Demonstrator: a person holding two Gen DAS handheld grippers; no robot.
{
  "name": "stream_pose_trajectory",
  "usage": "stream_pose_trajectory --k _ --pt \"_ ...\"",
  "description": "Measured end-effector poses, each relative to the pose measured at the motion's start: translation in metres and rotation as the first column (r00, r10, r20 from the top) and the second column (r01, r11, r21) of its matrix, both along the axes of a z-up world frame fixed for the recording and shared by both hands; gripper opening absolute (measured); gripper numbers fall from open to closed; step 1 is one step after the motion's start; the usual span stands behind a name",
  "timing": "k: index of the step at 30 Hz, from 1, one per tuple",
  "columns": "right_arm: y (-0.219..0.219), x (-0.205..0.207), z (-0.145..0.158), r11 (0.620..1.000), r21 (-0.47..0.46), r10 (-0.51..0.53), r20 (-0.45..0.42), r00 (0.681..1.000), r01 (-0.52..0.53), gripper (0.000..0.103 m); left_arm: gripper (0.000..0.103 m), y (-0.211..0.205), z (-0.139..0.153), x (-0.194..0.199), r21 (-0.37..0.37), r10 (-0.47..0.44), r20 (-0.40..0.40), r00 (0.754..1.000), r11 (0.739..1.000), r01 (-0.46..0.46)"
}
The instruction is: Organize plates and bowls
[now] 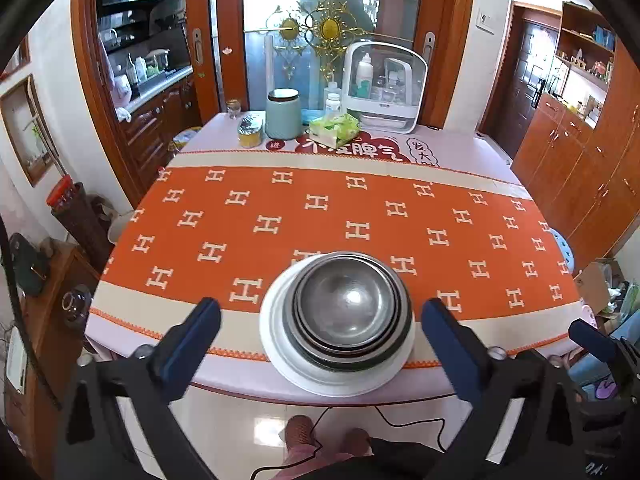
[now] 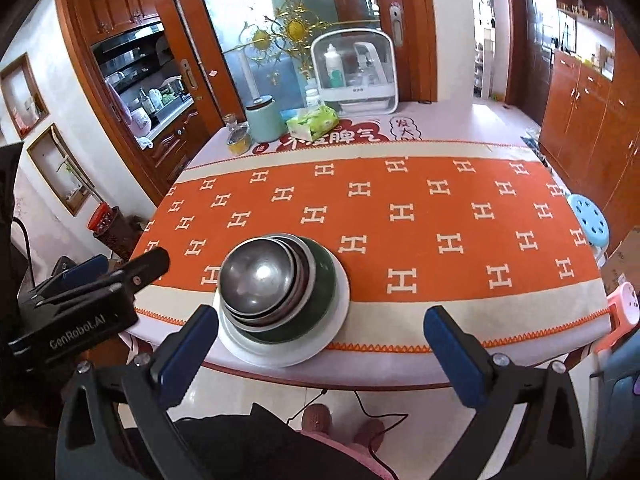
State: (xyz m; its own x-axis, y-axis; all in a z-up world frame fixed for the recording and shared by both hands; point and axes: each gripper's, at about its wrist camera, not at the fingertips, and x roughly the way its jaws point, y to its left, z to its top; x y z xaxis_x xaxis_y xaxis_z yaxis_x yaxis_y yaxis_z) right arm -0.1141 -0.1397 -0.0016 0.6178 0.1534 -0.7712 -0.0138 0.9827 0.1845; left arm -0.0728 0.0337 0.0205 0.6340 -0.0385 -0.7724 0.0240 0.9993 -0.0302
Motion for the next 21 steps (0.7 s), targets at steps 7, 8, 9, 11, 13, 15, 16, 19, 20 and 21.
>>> stream_pose_trajectory --k 7,8,9,11,13,15,16,19,20,21 --pt "0.011 -0.001 -0.003 1.0 0.003 -0.025 0.01 1.0 0.025 0.103 0.102 0.008 0.0 -0.004 0.034 0.004 0.026 1.0 0.999 -0.005" --pt "0.012 -0.001 -0.002 1.0 0.003 -0.026 0.013 1.0 0.026 0.103 0.102 0.009 -0.001 -0.005 0.037 0.005 0.024 1.0 0.999 -0.006" --pt "0.014 -0.001 -0.002 1.0 0.002 -0.026 0.016 1.0 0.026 0.103 0.102 0.01 -0.001 -0.005 0.038 0.006 0.026 1.0 0.999 -0.007" --pt "0.017 -0.002 -0.002 1.0 0.001 -0.022 0.021 1.0 0.022 0.103 0.102 0.013 0.0 -0.005 0.041 0.011 0.032 0.999 0.999 -0.013" --pt "0.019 -0.002 -0.001 1.0 0.001 -0.019 0.023 1.0 0.019 0.103 0.102 0.015 0.0 -0.005 0.043 0.014 0.035 0.999 0.999 -0.015" --pt "0.019 -0.002 -0.002 1.0 0.004 -0.02 0.026 0.999 0.02 0.103 0.102 0.016 -0.001 -0.004 0.047 0.013 0.033 0.999 0.999 -0.014" --pt "0.019 -0.001 -0.002 1.0 0.006 -0.02 0.025 1.0 0.02 0.103 0.102 0.015 -0.002 -0.004 0.048 0.012 0.032 0.999 0.999 -0.014" --pt "0.02 -0.001 -0.002 1.0 0.008 -0.02 0.017 1.0 0.02 0.103 0.102 0.015 -0.003 -0.004 0.055 0.015 0.026 1.0 0.998 -0.017" --pt "0.021 -0.001 -0.002 1.0 0.01 -0.018 0.015 1.0 0.018 0.103 0.102 0.016 -0.004 -0.004 0.057 0.017 0.024 1.0 0.998 -0.019" --pt "0.021 0.0 -0.003 1.0 0.011 -0.016 0.013 1.0 0.015 0.103 0.102 0.015 -0.004 -0.005 0.058 0.019 0.023 1.0 0.998 -0.02"
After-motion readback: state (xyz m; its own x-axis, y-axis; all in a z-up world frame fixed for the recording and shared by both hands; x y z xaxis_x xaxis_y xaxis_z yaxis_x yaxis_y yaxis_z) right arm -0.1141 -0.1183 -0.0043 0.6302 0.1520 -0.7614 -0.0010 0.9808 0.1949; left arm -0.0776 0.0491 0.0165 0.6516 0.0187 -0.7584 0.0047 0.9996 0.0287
